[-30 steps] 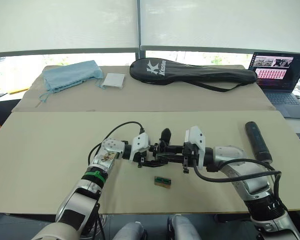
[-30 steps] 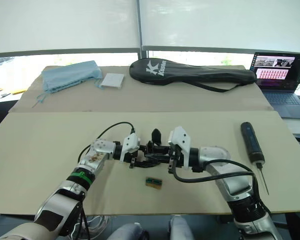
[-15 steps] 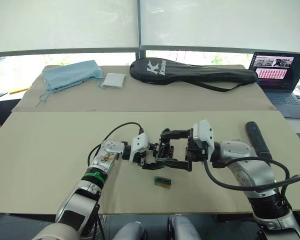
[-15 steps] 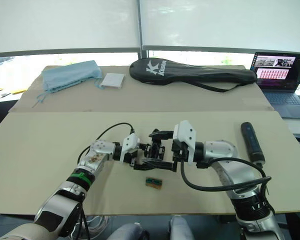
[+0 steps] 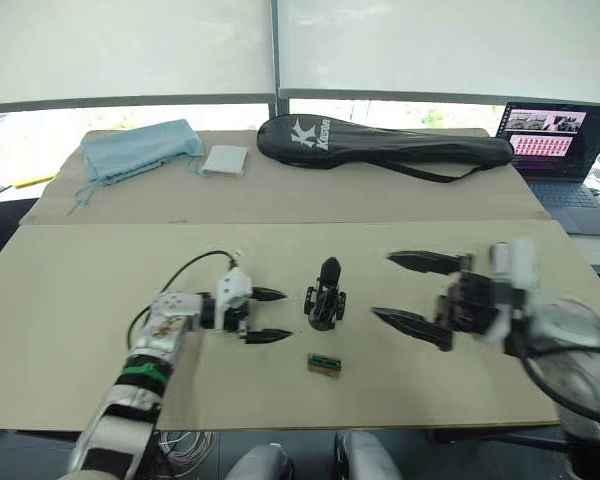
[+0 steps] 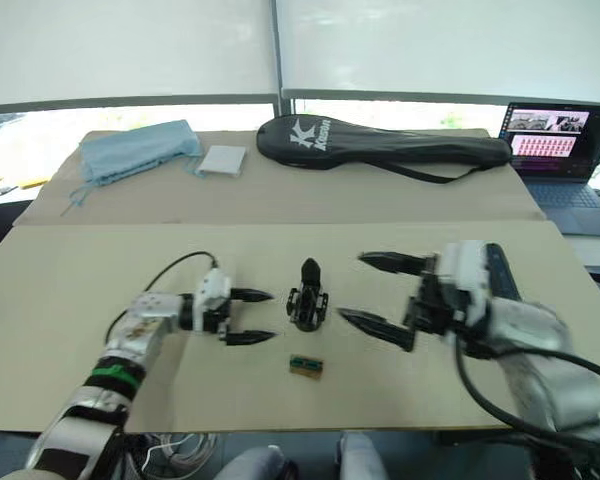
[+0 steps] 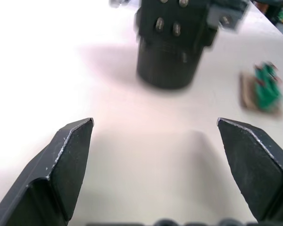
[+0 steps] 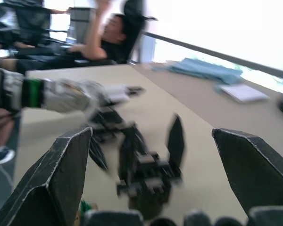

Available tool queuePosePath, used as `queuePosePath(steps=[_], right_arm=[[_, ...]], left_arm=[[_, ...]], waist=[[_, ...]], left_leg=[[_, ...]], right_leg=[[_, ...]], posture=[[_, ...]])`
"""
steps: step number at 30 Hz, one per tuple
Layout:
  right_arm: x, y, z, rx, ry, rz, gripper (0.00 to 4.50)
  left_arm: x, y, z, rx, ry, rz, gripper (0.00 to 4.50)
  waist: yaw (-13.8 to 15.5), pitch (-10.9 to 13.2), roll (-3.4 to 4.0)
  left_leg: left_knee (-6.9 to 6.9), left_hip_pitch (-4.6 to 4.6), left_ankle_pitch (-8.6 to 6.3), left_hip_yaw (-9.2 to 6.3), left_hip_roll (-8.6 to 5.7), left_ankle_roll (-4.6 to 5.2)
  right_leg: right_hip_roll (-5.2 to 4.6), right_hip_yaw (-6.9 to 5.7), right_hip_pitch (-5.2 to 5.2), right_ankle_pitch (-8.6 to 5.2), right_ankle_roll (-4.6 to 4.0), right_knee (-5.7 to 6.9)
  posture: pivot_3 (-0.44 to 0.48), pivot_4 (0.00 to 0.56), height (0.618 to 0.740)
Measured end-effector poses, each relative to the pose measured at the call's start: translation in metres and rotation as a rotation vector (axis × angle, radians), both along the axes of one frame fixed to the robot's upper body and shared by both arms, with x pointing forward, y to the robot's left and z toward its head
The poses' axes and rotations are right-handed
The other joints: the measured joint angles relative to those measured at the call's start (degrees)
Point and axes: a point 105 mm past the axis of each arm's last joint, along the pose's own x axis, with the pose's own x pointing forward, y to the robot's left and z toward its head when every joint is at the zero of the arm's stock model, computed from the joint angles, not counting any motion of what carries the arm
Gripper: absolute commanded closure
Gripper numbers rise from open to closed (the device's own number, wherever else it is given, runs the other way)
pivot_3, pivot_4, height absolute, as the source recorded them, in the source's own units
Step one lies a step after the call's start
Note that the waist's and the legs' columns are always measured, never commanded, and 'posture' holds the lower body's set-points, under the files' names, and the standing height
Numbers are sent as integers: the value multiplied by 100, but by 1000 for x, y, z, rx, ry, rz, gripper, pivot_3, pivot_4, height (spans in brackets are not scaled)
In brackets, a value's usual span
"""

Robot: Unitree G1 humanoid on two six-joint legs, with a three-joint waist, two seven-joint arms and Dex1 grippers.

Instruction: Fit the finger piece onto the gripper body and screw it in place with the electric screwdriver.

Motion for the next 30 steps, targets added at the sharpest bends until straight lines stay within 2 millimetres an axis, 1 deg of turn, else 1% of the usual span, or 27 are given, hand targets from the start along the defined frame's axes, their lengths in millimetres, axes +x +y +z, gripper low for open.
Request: queuePosePath(steps=[2,5,6,8,10,13,14,18,20,22,26,28,30], right_arm=[[-8,-17,-8,-3,31,-92,0],[-23,-54,-14,0,24,-299,0],[-29,-67,-17,-4,18,-372,0],[-44,-91,-24,-12,13,-513,0],[-59,-104,-32,-6,24,-603,0],[-82,-119,-44,12,50,-734,0],[-89,-124,-46,17,56,-776,0],[-104,-131,-54,39,78,-873,0],[-104,-134,-54,43,77,-899,0],[-100,-138,-51,51,65,-929,0],[-77,-146,-38,63,68,-945,0],[-63,-152,-35,51,110,-950,0],[-46,-160,-34,-9,179,-959,0]], left_arm=[[1,4,15,-32,-17,5,70],[5,6,43,-72,-59,1,70],[6,7,54,-94,-74,3,70],[6,2,79,-144,-117,-15,70],[1,-5,96,-181,-146,-48,70],[-6,-13,113,-238,-145,-67,70],[-7,-14,118,-259,-143,-59,70],[-9,-14,133,-314,-134,-33,70],[-9,-14,135,-315,-128,-29,70],[-10,-13,135,-314,-121,-29,70],[-10,-13,139,-313,-114,-37,70],[-11,-14,141,-313,-118,-41,70],[-12,-16,144,-312,-130,-49,70]], waist=[[73,2,1],[183,3,1],[194,3,1],[192,2,2],[163,2,5],[99,2,13],[70,3,14],[-8,2,17],[-13,2,20],[-13,3,20],[2,3,20],[11,4,20],[12,4,20]], left_leg=[[1,-2,-4,-1,-1,6],[1,-1,-7,-1,-1,10],[0,-1,-7,-1,-1,10],[0,2,-7,0,-2,10],[-6,3,-10,0,-2,4],[-32,13,-11,5,-1,-19],[-35,14,-21,5,-1,-44],[-61,33,-12,8,2,-65],[-70,38,-8,10,2,-71],[-71,38,-7,11,3,-73],[-71,37,-7,12,3,-73],[-72,34,-5,11,5,-70],[-69,30,-4,15,2,-67]], right_leg=[[-3,-3,6,3,5,-10],[-3,-4,10,4,7,-15],[-2,-3,9,4,7,-15],[-2,-3,9,3,8,-16],[-1,0,8,3,8,-16],[0,9,7,3,7,-16],[1,11,6,3,8,-15],[2,15,12,2,9,-13],[2,17,13,2,9,-12],[5,17,12,2,8,-12],[6,17,11,4,4,-14],[5,17,11,5,1,-17],[-1,17,11,9,-5,-19]], posture=[[0,150,740],[0,150,740],[0,150,740],[0,150,740],[0,150,740],[0,150,740],[0,150,740],[0,150,740],[0,150,740],[0,150,740],[0,150,740],[0,150,740],[0,150,740]])
